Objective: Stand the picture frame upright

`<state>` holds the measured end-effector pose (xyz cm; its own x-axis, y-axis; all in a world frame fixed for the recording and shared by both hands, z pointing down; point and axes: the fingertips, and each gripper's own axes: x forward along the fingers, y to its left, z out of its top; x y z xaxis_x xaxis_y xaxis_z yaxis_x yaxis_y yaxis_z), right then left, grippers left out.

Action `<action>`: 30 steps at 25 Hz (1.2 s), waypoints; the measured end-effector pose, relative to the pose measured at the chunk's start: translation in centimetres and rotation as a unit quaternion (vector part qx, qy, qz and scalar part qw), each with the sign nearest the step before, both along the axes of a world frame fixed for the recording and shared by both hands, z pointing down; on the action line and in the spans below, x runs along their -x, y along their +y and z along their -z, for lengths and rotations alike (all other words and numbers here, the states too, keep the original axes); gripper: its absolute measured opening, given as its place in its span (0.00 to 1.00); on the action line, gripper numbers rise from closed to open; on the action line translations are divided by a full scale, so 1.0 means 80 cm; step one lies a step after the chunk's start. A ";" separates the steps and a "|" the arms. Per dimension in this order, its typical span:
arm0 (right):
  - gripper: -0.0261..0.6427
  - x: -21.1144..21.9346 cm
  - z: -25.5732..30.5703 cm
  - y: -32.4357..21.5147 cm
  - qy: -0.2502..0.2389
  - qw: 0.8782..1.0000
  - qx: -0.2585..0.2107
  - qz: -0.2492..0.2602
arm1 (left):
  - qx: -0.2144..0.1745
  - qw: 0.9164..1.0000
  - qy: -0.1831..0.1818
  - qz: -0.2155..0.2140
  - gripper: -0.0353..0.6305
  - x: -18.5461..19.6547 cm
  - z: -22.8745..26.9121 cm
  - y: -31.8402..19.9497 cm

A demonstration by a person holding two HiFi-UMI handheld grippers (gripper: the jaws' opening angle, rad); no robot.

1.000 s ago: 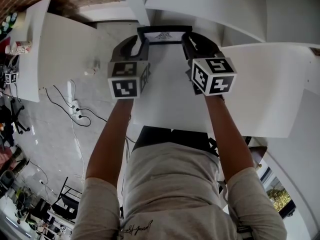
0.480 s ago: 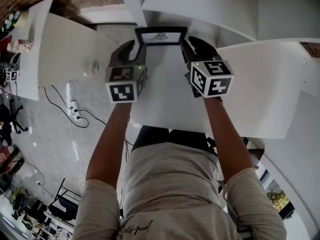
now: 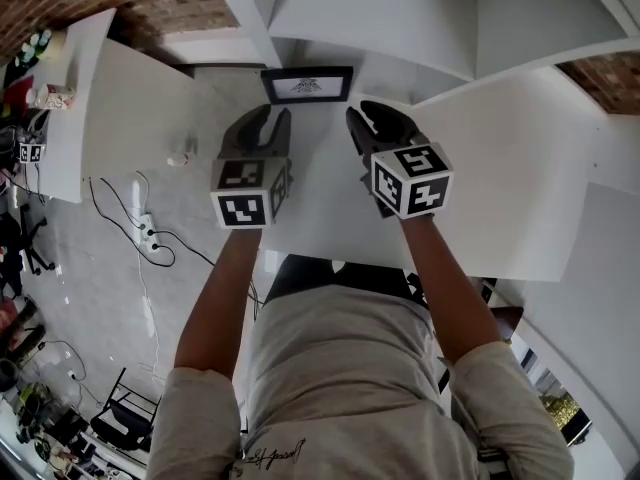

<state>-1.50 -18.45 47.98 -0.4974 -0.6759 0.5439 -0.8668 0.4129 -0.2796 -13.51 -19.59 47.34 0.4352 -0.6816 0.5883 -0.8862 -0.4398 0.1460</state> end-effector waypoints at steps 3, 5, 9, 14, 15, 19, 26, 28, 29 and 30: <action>0.17 0.000 0.016 0.020 -0.009 1.000 -0.005 0.025 | -0.006 1.000 0.006 0.000 0.18 -0.008 0.017 0.019; 0.17 -0.001 0.026 0.034 -0.018 0.999 -0.009 0.042 | -0.004 1.000 0.006 0.002 0.16 -0.011 0.025 0.033; 0.12 -0.005 0.045 0.063 -0.027 0.997 -0.018 0.075 | 0.003 1.000 0.001 -0.007 0.10 -0.020 0.035 0.061; 0.09 -0.014 0.077 0.093 -0.034 0.993 -0.028 0.106 | -0.009 1.000 0.008 -0.010 0.08 -0.030 0.067 0.090; 0.09 -0.018 0.083 0.098 -0.037 0.993 -0.030 0.111 | -0.011 1.000 0.010 -0.009 0.08 -0.032 0.073 0.095; 0.08 -0.037 0.099 0.121 -0.035 0.992 -0.028 0.120 | -0.018 1.000 0.017 -0.018 0.08 -0.049 0.094 0.118; 0.08 -0.067 0.124 0.156 -0.039 0.992 -0.015 0.117 | -0.032 0.998 0.004 -0.055 0.08 -0.082 0.119 0.164; 0.08 -0.075 0.129 0.166 -0.041 0.992 -0.014 0.115 | -0.030 0.998 0.009 -0.059 0.08 -0.089 0.123 0.176; 0.08 -0.078 0.131 0.170 -0.041 0.992 -0.014 0.115 | -0.030 0.998 0.012 -0.059 0.08 -0.093 0.125 0.181; 0.08 -0.081 0.132 0.174 -0.040 0.993 -0.014 0.114 | -0.030 0.998 0.015 -0.058 0.08 -0.095 0.128 0.184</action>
